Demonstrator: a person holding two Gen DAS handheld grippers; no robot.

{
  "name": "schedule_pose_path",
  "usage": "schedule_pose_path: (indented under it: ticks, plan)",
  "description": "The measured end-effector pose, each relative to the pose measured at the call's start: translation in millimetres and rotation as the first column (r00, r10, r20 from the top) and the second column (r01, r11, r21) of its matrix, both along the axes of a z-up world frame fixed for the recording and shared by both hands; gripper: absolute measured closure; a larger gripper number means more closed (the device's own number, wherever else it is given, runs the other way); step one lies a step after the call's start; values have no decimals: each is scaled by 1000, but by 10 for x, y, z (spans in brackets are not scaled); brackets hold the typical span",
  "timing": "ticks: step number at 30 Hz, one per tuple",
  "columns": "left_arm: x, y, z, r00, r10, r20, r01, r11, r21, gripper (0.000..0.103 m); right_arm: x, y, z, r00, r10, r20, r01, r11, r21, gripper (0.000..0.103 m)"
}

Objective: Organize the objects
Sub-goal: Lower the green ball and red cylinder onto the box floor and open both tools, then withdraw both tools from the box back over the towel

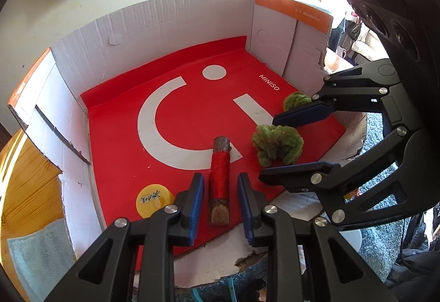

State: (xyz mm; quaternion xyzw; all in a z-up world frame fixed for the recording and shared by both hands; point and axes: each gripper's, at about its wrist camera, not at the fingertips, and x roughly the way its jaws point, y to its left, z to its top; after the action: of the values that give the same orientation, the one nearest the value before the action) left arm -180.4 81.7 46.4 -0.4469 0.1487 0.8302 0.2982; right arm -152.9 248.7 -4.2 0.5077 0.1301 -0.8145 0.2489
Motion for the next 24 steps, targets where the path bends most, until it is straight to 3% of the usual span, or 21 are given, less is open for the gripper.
schedule_pose_path:
  ticks: [12, 16, 20, 24]
  plan:
    - [31, -38, 47, 1000, 9, -13, -9, 1000, 9, 76, 26, 12, 52, 1000, -2, -11, 2, 1000, -2, 53]
    - [67, -84, 113, 999, 22, -28, -21, 999, 24, 76, 71, 17, 108, 1000, -6, -26, 6, 1000, -9, 48]
    - [141, -152, 226, 997, 42, -63, -39, 998, 45, 66, 143, 20, 197, 998, -9, -58, 8, 1000, -14, 45]
    - [224, -234, 347, 994, 63, -92, -56, 996, 72, 65, 210, 45, 306, 996, -29, -87, 26, 999, -32, 44]
